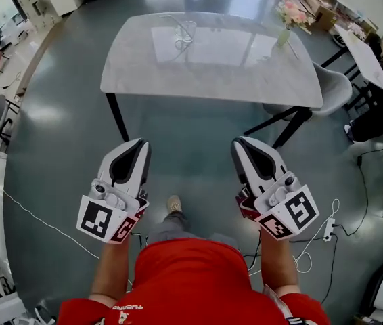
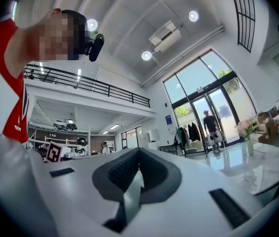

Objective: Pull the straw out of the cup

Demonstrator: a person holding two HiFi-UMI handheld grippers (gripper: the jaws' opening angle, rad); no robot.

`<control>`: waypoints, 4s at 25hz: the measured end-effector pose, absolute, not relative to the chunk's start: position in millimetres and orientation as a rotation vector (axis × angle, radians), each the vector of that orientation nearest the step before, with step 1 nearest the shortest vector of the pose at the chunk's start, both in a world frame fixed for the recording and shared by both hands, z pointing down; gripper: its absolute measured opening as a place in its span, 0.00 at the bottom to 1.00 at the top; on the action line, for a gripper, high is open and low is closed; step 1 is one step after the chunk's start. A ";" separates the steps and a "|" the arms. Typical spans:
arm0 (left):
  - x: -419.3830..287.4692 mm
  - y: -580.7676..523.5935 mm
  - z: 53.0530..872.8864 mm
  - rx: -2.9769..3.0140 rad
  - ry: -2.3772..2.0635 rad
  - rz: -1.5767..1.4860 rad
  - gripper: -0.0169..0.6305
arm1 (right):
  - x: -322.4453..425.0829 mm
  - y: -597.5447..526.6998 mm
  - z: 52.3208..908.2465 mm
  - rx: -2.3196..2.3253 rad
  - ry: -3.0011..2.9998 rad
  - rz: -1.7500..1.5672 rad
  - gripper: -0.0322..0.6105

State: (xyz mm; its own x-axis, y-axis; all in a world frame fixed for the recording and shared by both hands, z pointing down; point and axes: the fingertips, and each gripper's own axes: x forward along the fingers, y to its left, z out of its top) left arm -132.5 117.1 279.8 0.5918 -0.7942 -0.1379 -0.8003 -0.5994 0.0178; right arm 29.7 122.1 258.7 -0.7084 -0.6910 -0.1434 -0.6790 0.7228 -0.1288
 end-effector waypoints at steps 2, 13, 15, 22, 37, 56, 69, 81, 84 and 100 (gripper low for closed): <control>-143.1 92.7 275.9 -2.767 1.361 0.206 0.03 | 17.9 97.6 255.8 -1.121 2.735 -0.097 0.05; -194.6 -6.7 285.9 -2.825 1.301 0.228 0.03 | -23.0 7.9 261.0 -1.254 2.706 -0.106 0.05; -196.3 -18.5 287.0 -2.832 1.305 0.239 0.03 | -23.0 -1.3 260.7 -1.265 2.712 -0.104 0.05; -195.8 -57.1 295.0 -2.838 1.344 0.251 0.03 | -17.5 -41.6 266.0 -1.252 2.720 -0.106 0.05; -166.6 -197.2 299.1 -2.786 1.443 0.212 0.03 | 14.1 -193.3 265.6 -1.176 2.753 -0.052 0.05; -120.0 -365.2 359.4 -2.797 1.637 0.068 0.03 | 60.7 -327.1 285.6 -1.114 2.834 -0.094 0.05; -112.7 -439.8 422.2 -2.914 1.657 -0.018 0.10 | 62.8 -359.0 290.0 -1.222 2.795 -0.108 0.05; -117.0 -511.1 493.3 -3.073 1.792 -0.048 0.31 | 61.6 -377.3 303.3 -1.312 2.795 -0.144 0.05; -119.1 -531.0 505.1 -3.097 1.822 -0.048 0.32 | 65.4 -381.2 308.2 -1.348 2.794 -0.162 0.05; -99.3 -565.2 513.3 -3.147 1.728 -0.103 0.09 | 80.6 -384.7 322.7 -1.478 2.781 -0.206 0.05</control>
